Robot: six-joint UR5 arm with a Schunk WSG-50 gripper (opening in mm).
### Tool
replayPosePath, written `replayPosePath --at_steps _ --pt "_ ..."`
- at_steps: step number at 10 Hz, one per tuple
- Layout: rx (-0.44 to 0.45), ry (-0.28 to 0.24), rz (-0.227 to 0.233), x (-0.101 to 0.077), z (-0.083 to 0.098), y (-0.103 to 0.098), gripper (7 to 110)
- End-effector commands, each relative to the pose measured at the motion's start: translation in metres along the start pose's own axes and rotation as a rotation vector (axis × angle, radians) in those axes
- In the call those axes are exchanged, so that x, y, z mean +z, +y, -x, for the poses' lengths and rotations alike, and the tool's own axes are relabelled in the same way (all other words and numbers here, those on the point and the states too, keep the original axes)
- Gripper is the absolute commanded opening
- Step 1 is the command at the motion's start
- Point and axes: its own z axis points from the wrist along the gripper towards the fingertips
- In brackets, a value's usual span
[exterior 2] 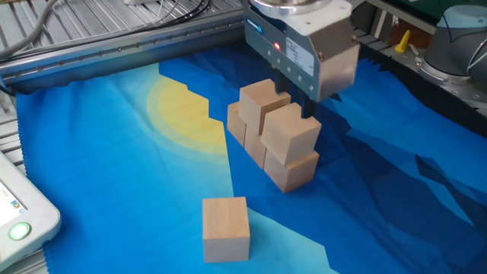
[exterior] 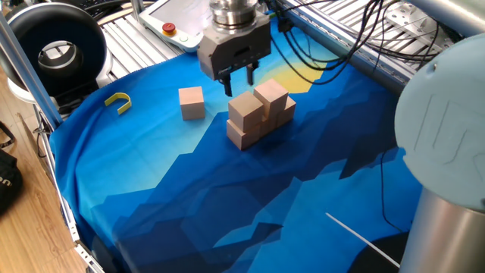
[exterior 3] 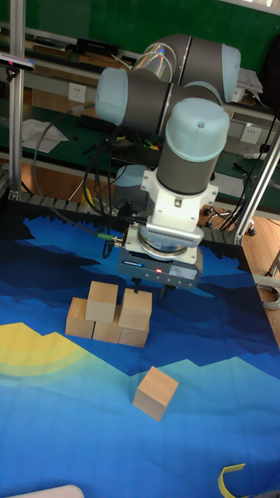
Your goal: Stack the blocks into a pyramid shape
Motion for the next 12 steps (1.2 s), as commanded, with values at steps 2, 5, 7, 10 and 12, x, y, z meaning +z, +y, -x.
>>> replayPosePath --at_steps 2,5,7,10,12 --pt "0.021 -0.023 0.088 0.013 0.01 0.037 7" --pt "0.024 -0.049 0.062 0.045 0.023 0.041 7" --pt "0.028 -0.045 0.034 0.052 0.022 0.035 7" --pt "0.023 -0.035 0.027 0.064 0.014 0.03 7" --pt "0.029 -0.02 0.014 0.062 0.007 0.026 7"
